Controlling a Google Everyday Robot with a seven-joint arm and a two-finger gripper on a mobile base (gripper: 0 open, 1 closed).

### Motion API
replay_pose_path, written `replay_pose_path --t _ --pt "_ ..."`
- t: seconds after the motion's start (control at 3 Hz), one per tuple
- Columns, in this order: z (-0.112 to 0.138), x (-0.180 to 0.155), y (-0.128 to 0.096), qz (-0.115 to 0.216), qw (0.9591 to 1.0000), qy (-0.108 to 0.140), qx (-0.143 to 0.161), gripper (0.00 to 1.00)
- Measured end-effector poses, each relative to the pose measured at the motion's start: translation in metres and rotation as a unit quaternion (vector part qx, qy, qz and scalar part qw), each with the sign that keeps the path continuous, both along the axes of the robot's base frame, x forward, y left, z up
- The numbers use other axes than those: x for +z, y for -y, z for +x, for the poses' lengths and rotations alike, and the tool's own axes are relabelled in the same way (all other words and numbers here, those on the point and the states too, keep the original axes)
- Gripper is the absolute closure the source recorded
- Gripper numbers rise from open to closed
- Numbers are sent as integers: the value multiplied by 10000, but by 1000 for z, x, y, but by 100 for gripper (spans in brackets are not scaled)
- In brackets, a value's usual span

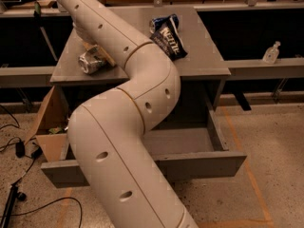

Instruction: Place 7up can into top drawer

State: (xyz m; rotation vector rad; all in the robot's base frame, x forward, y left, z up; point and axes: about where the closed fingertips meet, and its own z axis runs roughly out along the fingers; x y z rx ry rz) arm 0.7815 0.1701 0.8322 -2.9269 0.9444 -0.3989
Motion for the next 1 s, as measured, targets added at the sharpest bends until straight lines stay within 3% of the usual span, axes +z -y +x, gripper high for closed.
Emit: replay_pose_path --t 1.0 --pt "-1 5 3 -8 10000 6 -25 55"
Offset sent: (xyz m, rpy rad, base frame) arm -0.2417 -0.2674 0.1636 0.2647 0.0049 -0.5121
